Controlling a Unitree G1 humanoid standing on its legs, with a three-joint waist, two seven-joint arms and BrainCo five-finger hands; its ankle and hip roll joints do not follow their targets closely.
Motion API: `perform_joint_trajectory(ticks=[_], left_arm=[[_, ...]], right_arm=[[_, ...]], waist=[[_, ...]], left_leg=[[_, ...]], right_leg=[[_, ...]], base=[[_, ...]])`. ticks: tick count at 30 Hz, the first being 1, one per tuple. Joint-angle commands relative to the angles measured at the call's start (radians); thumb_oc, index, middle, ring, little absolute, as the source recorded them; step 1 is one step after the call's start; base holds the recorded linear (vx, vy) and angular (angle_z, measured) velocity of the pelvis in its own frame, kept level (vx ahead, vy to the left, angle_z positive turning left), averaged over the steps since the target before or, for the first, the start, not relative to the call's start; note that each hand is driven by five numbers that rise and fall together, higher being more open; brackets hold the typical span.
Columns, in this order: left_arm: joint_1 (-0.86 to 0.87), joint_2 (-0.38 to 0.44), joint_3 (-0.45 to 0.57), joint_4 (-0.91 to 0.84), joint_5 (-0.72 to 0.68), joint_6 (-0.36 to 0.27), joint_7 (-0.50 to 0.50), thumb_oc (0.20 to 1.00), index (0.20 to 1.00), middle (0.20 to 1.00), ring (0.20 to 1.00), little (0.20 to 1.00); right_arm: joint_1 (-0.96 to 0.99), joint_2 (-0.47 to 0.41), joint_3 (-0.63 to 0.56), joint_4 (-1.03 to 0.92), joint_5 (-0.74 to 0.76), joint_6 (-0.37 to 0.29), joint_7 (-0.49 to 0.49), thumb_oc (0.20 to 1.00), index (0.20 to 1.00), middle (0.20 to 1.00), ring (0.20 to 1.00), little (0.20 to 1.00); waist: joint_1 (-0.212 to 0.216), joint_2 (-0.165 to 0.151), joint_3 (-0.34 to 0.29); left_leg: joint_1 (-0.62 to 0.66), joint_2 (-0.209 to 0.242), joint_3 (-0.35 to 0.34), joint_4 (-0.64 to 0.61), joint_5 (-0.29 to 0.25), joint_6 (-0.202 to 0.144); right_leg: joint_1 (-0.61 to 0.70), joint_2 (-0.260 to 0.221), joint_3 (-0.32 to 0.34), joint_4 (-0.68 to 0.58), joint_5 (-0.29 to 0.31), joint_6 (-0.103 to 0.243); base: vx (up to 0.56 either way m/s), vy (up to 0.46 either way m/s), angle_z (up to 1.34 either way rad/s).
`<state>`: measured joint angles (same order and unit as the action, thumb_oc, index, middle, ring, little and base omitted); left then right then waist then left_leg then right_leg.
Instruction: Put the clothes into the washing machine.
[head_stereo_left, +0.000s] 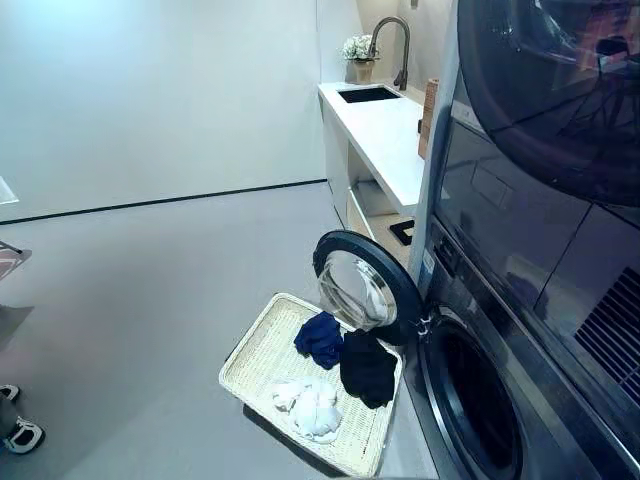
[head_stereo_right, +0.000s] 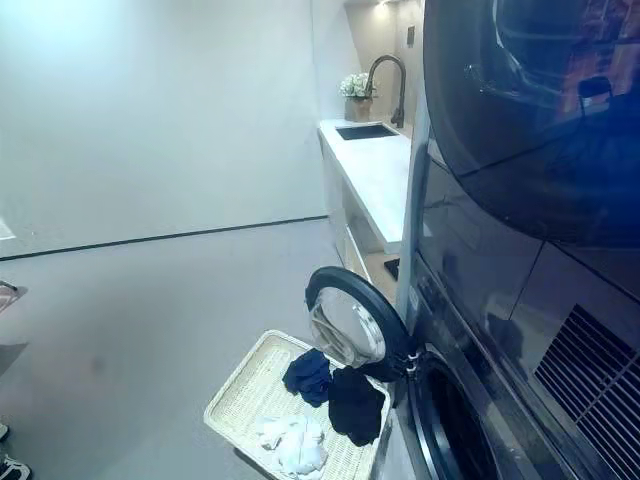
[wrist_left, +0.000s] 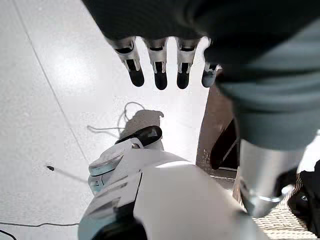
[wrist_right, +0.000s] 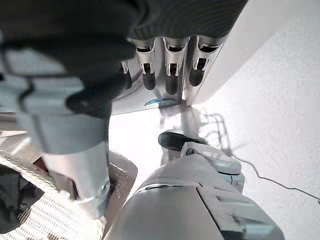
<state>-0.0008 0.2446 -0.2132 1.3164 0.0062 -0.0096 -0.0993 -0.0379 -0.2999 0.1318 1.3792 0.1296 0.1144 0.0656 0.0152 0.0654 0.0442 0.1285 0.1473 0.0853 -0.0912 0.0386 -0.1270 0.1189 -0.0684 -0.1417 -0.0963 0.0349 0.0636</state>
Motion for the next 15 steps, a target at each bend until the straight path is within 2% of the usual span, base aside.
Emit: perform_joint_trajectory(ticks=[1, 4, 15], left_arm=[[-0.091, 0.011, 0.004, 0.066, 0.003, 0.001, -0.003, 1.0, 1.0, 1.0, 1.0, 1.0], [-0.089, 0.009, 0.006, 0.065, -0.032, -0.027, -0.01, 1.0, 1.0, 1.0, 1.0, 1.0], [-0.091, 0.01, 0.006, 0.062, -0.013, -0.02, -0.009, 1.0, 1.0, 1.0, 1.0, 1.0]], right_arm=[[-0.092, 0.034, 0.02, 0.067, 0.006, -0.009, -0.009, 1.0, 1.0, 1.0, 1.0, 1.0], [-0.094, 0.034, 0.02, 0.065, 0.007, -0.004, -0.01, 1.0, 1.0, 1.0, 1.0, 1.0], [-0.09, 0.035, 0.019, 0.066, 0.004, -0.006, -0.01, 1.0, 1.0, 1.0, 1.0, 1.0]], waist=[[0.02, -0.065, 0.016], [0.02, -0.065, 0.017], [0.018, -0.067, 0.019]], left_leg=[[0.028, -0.029, -0.006, 0.004, -0.018, 0.057], [0.028, -0.029, -0.007, 0.004, -0.018, 0.057], [0.029, -0.028, -0.004, 0.004, -0.018, 0.058]], right_leg=[[0.002, -0.085, 0.039, 0.009, 0.04, 0.042], [0.002, -0.084, 0.042, 0.009, 0.041, 0.041], [0.001, -0.084, 0.044, 0.009, 0.041, 0.042]], base=[[0.08, 0.01, -0.6], [0.0, 0.0, 0.0], [0.0, 0.0, 0.0]])
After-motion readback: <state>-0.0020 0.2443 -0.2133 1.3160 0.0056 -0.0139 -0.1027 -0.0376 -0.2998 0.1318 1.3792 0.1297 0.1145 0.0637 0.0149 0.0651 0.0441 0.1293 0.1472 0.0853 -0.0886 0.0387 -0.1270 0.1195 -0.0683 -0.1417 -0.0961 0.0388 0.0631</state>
